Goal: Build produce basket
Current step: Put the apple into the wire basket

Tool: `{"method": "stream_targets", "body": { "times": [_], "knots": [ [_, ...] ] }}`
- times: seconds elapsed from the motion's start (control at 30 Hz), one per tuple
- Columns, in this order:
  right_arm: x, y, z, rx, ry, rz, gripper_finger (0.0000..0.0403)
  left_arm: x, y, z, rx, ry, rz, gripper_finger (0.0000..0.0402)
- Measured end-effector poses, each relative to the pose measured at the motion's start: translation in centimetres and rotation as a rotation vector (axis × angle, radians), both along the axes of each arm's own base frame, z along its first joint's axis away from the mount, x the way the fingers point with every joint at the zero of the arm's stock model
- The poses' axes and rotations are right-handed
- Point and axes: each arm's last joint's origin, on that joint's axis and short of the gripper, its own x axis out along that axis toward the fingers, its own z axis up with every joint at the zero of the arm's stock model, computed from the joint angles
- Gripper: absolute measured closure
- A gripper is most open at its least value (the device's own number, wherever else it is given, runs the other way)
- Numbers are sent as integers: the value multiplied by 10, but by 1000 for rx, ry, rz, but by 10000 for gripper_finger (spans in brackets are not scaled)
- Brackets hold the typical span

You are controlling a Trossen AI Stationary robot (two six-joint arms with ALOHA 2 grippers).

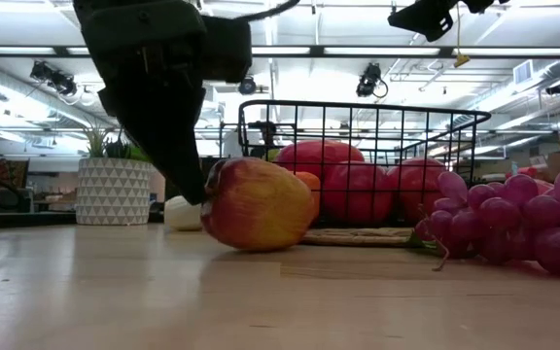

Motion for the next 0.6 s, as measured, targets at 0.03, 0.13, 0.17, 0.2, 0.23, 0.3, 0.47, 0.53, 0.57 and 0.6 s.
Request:
{"method": "stream_targets", "body": {
  "times": [0.03,0.13,0.17,0.2,0.23,0.3,0.47,0.53,0.57,0.6],
  "knots": [
    [0,0,0,0,0,0,3,0,0,1,8,-3,-10,388],
    [0,0,0,0,1,0,3,-2,2,12,12,-31,-20,388],
    [0,0,0,0,1,0,3,-3,2,16,12,-44,-27,388],
    [0,0,0,0,1,0,3,-4,2,20,15,-55,-32,388],
    [0,0,0,0,2,0,3,-5,3,23,18,-61,-38,388],
    [0,0,0,0,1,0,3,-7,4,29,31,-77,-56,388],
    [0,0,0,-1,1,0,3,-13,1,45,116,-128,-142,388],
    [0,0,0,0,1,0,3,-17,-1,49,189,-141,-188,388],
    [0,0,0,0,1,0,3,-19,-3,52,229,-148,-223,388],
    [0,0,0,-1,2,0,3,-20,-6,53,275,-150,-263,388]
  ]
}}
